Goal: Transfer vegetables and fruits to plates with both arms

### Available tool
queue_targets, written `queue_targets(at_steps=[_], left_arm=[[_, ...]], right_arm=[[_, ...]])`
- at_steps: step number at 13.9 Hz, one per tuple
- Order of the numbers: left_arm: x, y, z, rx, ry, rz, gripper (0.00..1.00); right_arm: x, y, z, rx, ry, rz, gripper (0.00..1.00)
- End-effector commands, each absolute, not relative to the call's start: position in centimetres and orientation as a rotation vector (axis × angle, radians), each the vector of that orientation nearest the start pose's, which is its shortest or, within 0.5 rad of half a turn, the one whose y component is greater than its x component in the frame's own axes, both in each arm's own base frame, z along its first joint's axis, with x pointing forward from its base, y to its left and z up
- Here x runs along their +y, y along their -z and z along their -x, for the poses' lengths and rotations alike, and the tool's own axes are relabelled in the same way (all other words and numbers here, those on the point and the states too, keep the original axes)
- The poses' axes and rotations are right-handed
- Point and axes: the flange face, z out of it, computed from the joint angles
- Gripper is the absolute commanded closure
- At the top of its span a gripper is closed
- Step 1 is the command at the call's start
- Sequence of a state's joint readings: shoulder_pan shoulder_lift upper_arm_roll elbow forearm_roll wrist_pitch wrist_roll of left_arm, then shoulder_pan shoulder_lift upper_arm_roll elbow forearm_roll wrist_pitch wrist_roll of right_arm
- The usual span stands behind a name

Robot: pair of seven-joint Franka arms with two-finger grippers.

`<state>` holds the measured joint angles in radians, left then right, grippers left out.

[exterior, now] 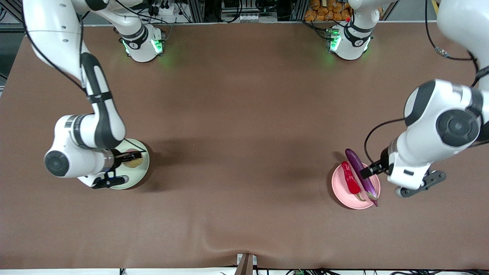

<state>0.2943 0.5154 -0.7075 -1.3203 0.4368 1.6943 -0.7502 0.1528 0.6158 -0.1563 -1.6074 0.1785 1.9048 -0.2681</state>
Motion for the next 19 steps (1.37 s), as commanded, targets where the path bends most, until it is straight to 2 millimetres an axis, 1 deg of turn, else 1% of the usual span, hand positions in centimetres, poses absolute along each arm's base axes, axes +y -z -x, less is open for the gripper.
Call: queue_targets(at_steps=[1,2,3,4,5,6,8,10,11,12,13,14,15,16,17,18,19], left_arm=[[-14.9,-52.8,-63.8,-0.330,0.005,2.964,0.00],[-15.5,-53.8,-62.6,-0.220,-0.047,2.955,0.00],[-16.1,-54.7,-61.6,-0.156,-0.070,2.952,0.00],[-16.5,-55.6,-61.0,-0.137,-0.063,2.945,0.00],[-16.6,-56.2,-60.5,-0.140,-0.062,2.938,0.00],[-16.8,-56.5,-60.4,-0.137,-0.057,2.936,0.00],[-16.7,-57.8,-59.8,-0.146,-0.026,2.931,0.00],[-16.6,-58.6,-59.5,-0.155,-0.019,2.941,0.00],[-15.5,-58.8,-59.6,-0.174,-0.045,2.973,0.00],[-14.8,-59.9,-59.3,-0.177,-0.038,2.996,0.00],[-14.5,-60.4,-59.1,-0.156,-0.037,3.008,0.00],[-12.9,-61.2,-58.9,-0.182,-0.035,3.021,0.00],[-11.2,-62.5,-58.4,-0.214,-0.030,3.046,0.00],[-9.9,-62.8,-58.4,-0.209,-0.047,3.082,0.00],[-8.0,-62.9,-58.5,-0.183,-0.056,3.097,0.00],[-6.7,-63.4,-57.9,-0.139,-0.073,3.101,0.00],[-6.2,-63.6,-57.1,-0.129,-0.096,3.106,0.00]], right_arm=[[1.6,-23.1,-66.6,-0.370,-0.398,2.990,0.67],[1.6,-22.8,-66.6,-0.374,-0.398,2.991,0.64],[1.5,-22.8,-66.6,-0.372,-0.400,2.990,0.44],[1.5,-23.2,-66.8,-0.370,-0.388,2.990,0.00],[1.6,-23.6,-67.0,-0.368,-0.375,2.990,0.00],[1.7,-24.3,-67.2,-0.370,-0.362,2.991,0.00],[2.1,-25.9,-67.8,-0.374,-0.324,2.999,0.00],[2.1,-30.8,-67.6,-0.376,-0.290,2.994,0.00],[1.8,-34.2,-67.4,-0.378,-0.244,2.998,0.00],[0.7,-37.6,-67.0,-0.356,-0.189,3.008,0.00],[-0.5,-41.0,-66.4,-0.334,-0.132,3.016,0.00],[-1.4,-44.1,-65.7,-0.315,-0.086,3.022,0.00],[-2.2,-46.7,-64.6,-0.301,-0.082,3.022,0.00],[-2.7,-49.4,-63.2,-0.278,-0.100,3.035,0.00],[-2.9,-52.6,-61.4,-0.210,-0.122,3.071,0.00],[-2.7,-55.1,-59.6,-0.132,-0.144,3.105,0.00],[-2.0,-57.2,-57.8,-0.062,-0.164,3.123,0.00]])
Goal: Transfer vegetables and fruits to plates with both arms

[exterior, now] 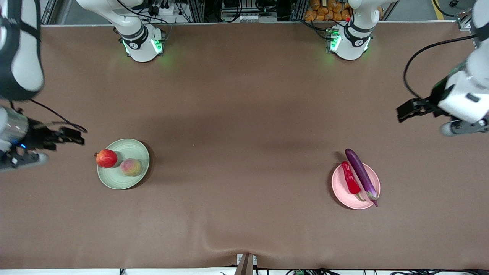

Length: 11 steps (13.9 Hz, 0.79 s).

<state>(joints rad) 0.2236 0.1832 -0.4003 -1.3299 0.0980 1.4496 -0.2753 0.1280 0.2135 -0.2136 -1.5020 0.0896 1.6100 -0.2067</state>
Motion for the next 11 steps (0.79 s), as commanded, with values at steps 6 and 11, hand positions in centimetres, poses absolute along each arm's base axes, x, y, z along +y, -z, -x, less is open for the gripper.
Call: queue_targets(at_steps=[6,11], left_arm=[[-4.1,-63.8,-52.4,-0.211,-0.148,3.112,0.00],[-5.1,-64.4,-49.9,-0.214,-0.140,3.104,0.00]], right_arm=[[-2.6,-63.5,-53.1,0.028,-0.150,3.125,0.00],[-3.1,-64.0,-52.4,0.061,-0.220,3.121,0.00]])
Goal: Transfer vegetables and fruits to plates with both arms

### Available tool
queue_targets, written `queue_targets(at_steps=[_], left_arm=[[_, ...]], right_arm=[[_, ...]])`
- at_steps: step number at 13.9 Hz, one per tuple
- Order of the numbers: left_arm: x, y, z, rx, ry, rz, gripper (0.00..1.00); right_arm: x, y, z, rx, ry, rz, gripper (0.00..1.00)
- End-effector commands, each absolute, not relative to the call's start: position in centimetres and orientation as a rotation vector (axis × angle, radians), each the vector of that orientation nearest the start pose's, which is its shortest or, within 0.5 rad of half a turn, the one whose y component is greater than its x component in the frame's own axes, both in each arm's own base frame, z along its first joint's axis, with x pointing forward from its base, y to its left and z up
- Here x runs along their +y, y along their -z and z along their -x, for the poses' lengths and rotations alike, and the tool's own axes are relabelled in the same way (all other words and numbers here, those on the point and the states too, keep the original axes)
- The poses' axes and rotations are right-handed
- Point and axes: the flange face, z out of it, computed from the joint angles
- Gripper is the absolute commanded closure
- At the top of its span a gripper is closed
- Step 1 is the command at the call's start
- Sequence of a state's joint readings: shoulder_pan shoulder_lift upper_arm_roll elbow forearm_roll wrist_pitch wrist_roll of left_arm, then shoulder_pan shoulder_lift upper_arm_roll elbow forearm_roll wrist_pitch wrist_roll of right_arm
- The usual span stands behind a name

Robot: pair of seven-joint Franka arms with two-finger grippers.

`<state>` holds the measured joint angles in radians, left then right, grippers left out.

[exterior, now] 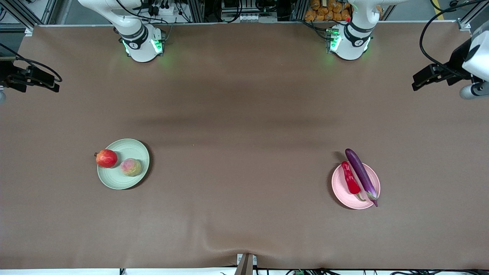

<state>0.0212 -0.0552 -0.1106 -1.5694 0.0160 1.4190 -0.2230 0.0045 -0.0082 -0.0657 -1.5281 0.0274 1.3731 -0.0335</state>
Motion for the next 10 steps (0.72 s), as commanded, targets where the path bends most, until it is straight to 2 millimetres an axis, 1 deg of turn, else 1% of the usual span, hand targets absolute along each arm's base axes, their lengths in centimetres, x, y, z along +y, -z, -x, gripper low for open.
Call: queue_targets(at_steps=[1,4,5,6,7,9,10], left_arm=[[-5.0,-64.7,-49.3,-0.219,-0.133,3.104,0.00],[-4.8,-66.1,-48.1,-0.201,-0.109,3.107,0.00],[-4.5,-66.4,-48.1,-0.201,-0.100,3.108,0.00],[-4.3,-67.0,-48.6,-0.203,-0.079,3.112,0.00],[-4.5,-67.2,-49.2,-0.200,-0.077,3.114,0.00],[-5.1,-68.1,-49.2,-0.183,-0.074,3.116,0.00],[-5.2,-68.0,-49.2,-0.179,-0.078,3.114,0.00]], right_arm=[[-2.9,-64.0,-52.4,0.056,-0.222,3.119,0.00],[-2.8,-64.0,-52.5,0.051,-0.215,3.118,0.00],[-3.0,-64.1,-52.4,0.051,-0.217,3.118,0.00],[-3.1,-64.1,-52.4,0.048,-0.217,3.117,0.00],[-3.1,-64.2,-52.4,0.046,-0.212,3.118,0.00],[-3.0,-64.1,-52.4,0.043,-0.214,3.116,0.00],[-2.9,-64.3,-52.3,0.043,-0.210,3.115,0.00]])
